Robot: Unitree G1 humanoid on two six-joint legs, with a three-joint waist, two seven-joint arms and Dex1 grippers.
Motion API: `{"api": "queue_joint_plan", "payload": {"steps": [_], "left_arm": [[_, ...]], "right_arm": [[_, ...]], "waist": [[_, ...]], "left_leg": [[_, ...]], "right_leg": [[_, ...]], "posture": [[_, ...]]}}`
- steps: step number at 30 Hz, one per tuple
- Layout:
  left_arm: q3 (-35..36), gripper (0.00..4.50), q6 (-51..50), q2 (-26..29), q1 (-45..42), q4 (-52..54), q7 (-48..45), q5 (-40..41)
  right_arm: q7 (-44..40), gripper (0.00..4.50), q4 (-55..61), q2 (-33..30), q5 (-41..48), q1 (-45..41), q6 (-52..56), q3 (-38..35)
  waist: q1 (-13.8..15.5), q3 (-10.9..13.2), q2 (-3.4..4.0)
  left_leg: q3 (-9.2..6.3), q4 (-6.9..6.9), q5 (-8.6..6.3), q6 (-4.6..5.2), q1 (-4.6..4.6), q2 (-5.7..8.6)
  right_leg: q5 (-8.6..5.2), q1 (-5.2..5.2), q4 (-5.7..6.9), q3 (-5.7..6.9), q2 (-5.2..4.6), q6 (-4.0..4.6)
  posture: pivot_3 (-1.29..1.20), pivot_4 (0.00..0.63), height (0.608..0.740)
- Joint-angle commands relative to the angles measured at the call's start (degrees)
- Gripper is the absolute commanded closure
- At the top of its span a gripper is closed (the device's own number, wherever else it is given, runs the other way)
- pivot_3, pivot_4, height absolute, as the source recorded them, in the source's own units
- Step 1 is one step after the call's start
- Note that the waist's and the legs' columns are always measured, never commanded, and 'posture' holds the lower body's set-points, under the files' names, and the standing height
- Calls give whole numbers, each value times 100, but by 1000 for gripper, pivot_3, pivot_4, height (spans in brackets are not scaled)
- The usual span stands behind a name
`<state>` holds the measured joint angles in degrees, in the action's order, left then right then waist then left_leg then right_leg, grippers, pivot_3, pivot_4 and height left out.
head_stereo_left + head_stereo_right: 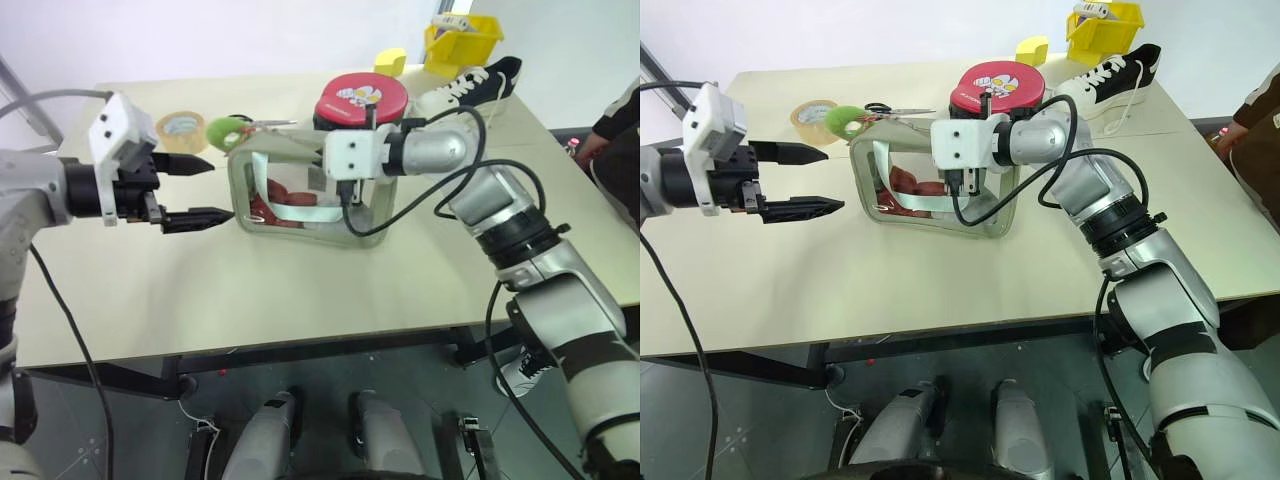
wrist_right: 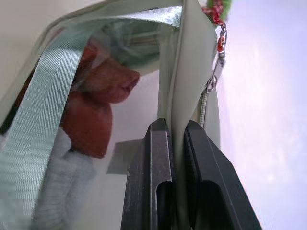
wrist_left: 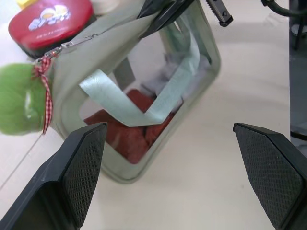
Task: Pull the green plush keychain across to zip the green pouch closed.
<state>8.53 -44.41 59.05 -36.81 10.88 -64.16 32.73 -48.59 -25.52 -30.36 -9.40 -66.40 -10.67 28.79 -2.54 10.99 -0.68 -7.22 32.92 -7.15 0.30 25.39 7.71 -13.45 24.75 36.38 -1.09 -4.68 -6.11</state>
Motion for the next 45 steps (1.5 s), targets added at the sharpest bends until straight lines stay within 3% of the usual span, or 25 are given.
{"api": "queue_joint_plan", "payload": {"steps": [1, 7, 17, 21, 28, 31, 37, 38, 45], "left_arm": [[251, 0, 67, -14, -60, 172, 208, 62], [198, 0, -15, -108, -147, 242, 296, 181], [-42, 0, 136, -224, -274, 39, 330, 67], [-162, 0, 176, -298, -396, -27, 331, 33], [-227, 0, 242, -323, -417, -28, 278, 15], [-269, 0, 264, -372, -514, -68, 284, 12], [-293, 0, 324, -437, -632, -261, 293, -63], [-250, 0, 329, -401, -635, -318, 309, -82], [18, 0, 612, -80, -575, -984, 352, -386]], "right_arm": [[135, 4478, -417, 187, -116, -296, -823, -267], [252, 4478, -1099, 396, -419, -479, -1588, -294], [712, 4478, -1956, 506, -764, -858, -1926, -455], [-34, 4478, -1333, 645, -279, -206, -1315, -530], [-598, 4478, -57, 604, -105, 510, -582, -632], [-675, 3393, 131, 598, -38, 514, -264, -767], [-446, 333, 217, 322, -112, 398, -48, -1119], [-526, 94, 419, 155, -2, 446, 130, -1268], [-1031, 94, 1648, -761, 475, 1153, 1208, -1822]], "waist": [[-3, 0, 0], [-2, 0, 0], [9, 1, 2], [3, -1, -1], [-52, -1, 0], [-51, -1, 0], [7, -1, 0], [21, 0, 0], [111, -1, -2]], "left_leg": [[0, -1, 2, -3, -1, -3], [-1, -2, 6, -11, -3, -7], [-1, -8, 9, -17, -3, -7], [-2, -9, 10, -17, -3, -8], [2, -9, 4, -25, -12, -14], [1, -7, 3, -27, -12, -14], [2, -6, 3, -28, -11, -14], [2, -5, 3, -28, -10, -14], [4, 1, 2, -27, -7, -14]], "right_leg": [[1, 0, 1, 0, 1, 2], [5, 0, 3, 0, 13, 11], [5, 8, 7, -3, 18, 12], [6, 6, 7, -4, 20, 11], [5, 12, 32, -11, 15, 12], [4, 17, 48, -11, 14, 13], [3, 19, 51, -10, 13, 15], [3, 20, 52, -10, 12, 15], [-7, 19, 54, -11, 5, 33]], "posture": [[0, 150, 740], [0, 150, 740], [0, 150, 740], [0, 150, 740], [0, 150, 740], [0, 150, 740], [0, 150, 740], [0, 150, 740], [0, 150, 740]]}}
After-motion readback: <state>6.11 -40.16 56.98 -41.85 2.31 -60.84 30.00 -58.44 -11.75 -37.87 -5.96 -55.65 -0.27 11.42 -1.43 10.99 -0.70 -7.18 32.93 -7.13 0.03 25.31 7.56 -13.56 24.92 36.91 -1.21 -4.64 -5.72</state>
